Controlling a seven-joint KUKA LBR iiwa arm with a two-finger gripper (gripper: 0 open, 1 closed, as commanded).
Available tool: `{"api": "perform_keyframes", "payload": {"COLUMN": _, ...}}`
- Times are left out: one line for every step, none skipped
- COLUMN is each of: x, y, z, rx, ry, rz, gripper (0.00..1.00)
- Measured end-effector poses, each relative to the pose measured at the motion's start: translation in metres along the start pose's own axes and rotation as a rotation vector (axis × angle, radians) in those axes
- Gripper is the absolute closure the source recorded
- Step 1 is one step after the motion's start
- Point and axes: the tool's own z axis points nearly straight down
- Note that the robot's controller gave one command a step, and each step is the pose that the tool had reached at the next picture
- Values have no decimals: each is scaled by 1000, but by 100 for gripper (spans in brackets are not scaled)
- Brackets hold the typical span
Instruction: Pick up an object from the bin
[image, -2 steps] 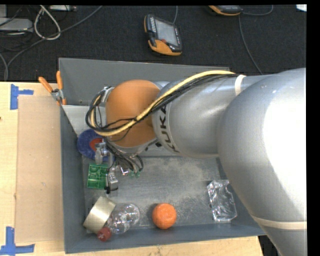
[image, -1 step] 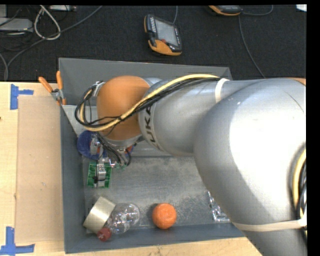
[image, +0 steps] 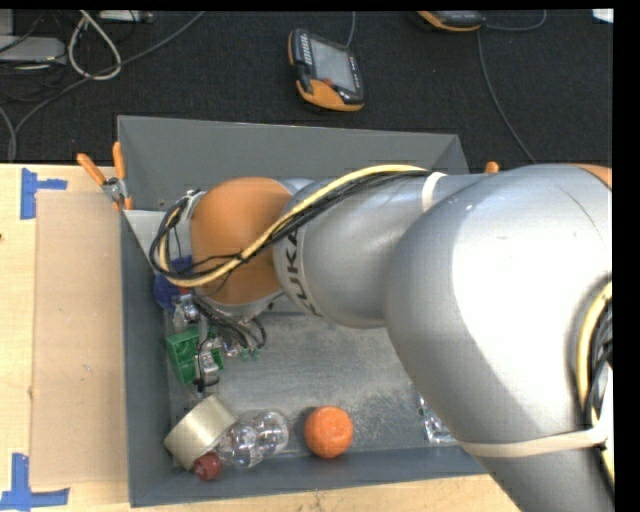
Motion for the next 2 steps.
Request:
{"api": "perform_keyframes", "payload": {"x": -22, "y": -5, "z": 0, "rx": -3, "ry": -26, "rz": 358, "gripper": 100}}
{"api": "perform_keyframes", "payload": {"x": -22, "y": -5, "z": 0, "rx": -3, "ry": -26, "rz": 359, "gripper": 100}}
